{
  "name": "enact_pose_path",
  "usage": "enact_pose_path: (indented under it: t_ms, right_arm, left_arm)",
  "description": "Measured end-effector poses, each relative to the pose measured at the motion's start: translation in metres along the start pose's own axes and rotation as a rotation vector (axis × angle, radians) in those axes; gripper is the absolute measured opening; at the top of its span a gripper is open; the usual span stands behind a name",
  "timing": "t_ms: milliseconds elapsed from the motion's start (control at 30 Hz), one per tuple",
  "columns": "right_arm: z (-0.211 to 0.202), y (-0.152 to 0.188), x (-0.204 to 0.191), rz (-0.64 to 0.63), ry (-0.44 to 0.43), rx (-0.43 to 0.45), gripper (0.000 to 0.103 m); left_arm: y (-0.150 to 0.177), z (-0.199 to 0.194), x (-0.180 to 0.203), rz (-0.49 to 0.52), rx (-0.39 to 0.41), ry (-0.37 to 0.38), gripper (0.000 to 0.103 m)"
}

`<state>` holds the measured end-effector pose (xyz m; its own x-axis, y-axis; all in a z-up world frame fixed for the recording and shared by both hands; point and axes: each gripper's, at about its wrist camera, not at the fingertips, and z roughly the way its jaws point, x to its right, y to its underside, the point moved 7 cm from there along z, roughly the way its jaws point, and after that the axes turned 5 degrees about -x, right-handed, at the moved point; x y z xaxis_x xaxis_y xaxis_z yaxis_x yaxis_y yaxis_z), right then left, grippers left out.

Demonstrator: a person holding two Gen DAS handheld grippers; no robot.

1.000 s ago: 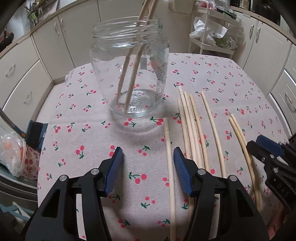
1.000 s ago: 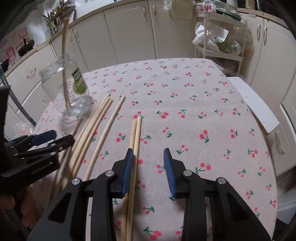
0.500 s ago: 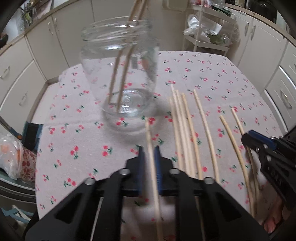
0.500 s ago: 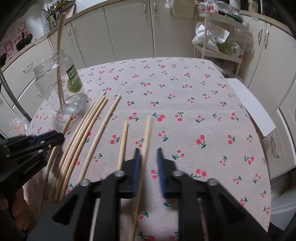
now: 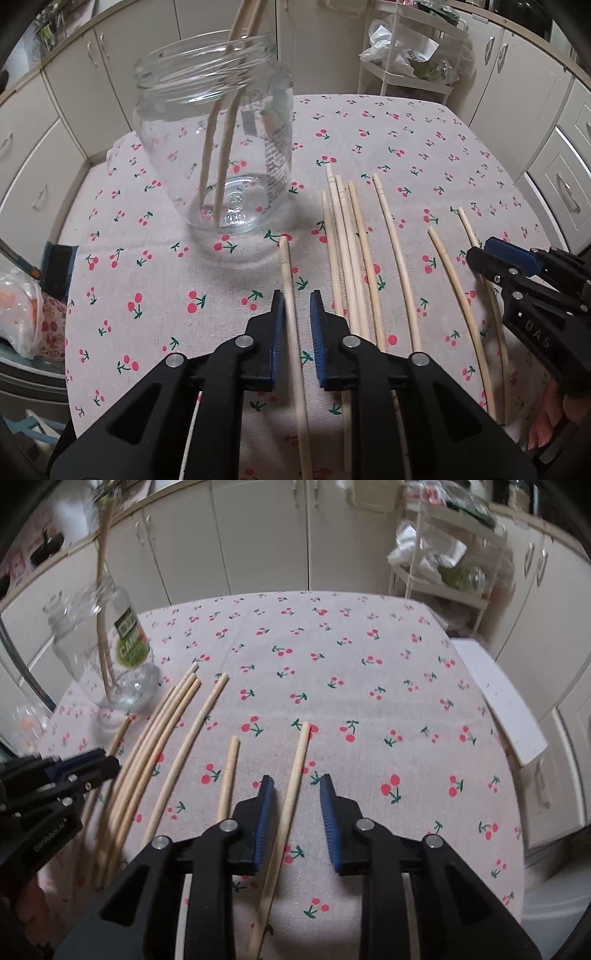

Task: Organize utensils
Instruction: 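Lift left gripper's stick upright over the jar while right gripper lifts its stick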

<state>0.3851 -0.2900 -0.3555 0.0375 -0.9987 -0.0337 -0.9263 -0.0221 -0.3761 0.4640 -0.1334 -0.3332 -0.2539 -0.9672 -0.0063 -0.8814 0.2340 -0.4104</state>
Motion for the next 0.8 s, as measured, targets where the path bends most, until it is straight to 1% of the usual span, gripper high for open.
enact_pose_path:
  t_ms: [33,67,133,200,233,300,400,433,533,600,667,767,800]
  right_arm:
    - [0.000,0.000,-0.001,0.003,-0.011,0.000,0.008]
    - [-0.001,0.001,-0.001,0.007,-0.018,-0.001,0.006]
    - [-0.004,0.002,0.002,0.037,-0.048,0.004,0.006]
    - [-0.013,0.004,0.007,0.105,-0.133,0.020,0.006]
    - [-0.018,0.004,0.008,0.128,-0.160,0.030,0.006]
    - [-0.031,0.006,0.012,0.195,-0.247,0.067,0.006]
    - [-0.046,0.009,0.013,0.267,-0.340,0.109,0.006]
    - [-0.051,0.009,0.012,0.281,-0.357,0.123,0.006]
    - [-0.076,0.007,0.009,0.299,-0.394,0.205,0.006]
    - [-0.097,0.002,0.005,0.296,-0.401,0.271,0.006]
    - [-0.123,-0.006,0.001,0.289,-0.402,0.357,0.006]
    - [-0.161,-0.021,-0.002,0.281,-0.393,0.477,0.006]
    - [-0.173,-0.026,-0.003,0.282,-0.392,0.512,0.006]
  left_arm:
    - [0.001,0.000,0.002,0.009,0.001,0.010,0.005]
    - [0.001,-0.001,0.003,0.009,-0.002,0.031,0.005]
    - [0.003,-0.005,0.001,-0.002,0.005,0.053,0.005]
    - [0.005,-0.014,-0.004,-0.018,0.037,0.091,0.005]
    - [0.006,-0.020,-0.006,-0.025,0.054,0.107,0.005]
    - [0.008,-0.033,-0.012,-0.045,0.093,0.149,0.005]
    - [0.010,-0.049,-0.019,-0.064,0.132,0.165,0.005]
    - [0.010,-0.056,-0.021,-0.072,0.153,0.180,0.005]
    - [0.009,-0.085,-0.024,-0.089,0.234,0.211,0.005]
    - [0.006,-0.104,-0.025,-0.095,0.293,0.218,0.005]
    - [0.000,-0.123,-0.026,-0.100,0.350,0.228,0.005]
    - [-0.016,-0.160,-0.032,-0.119,0.459,0.226,0.005]
    - [-0.019,-0.168,-0.034,-0.125,0.482,0.225,0.005]
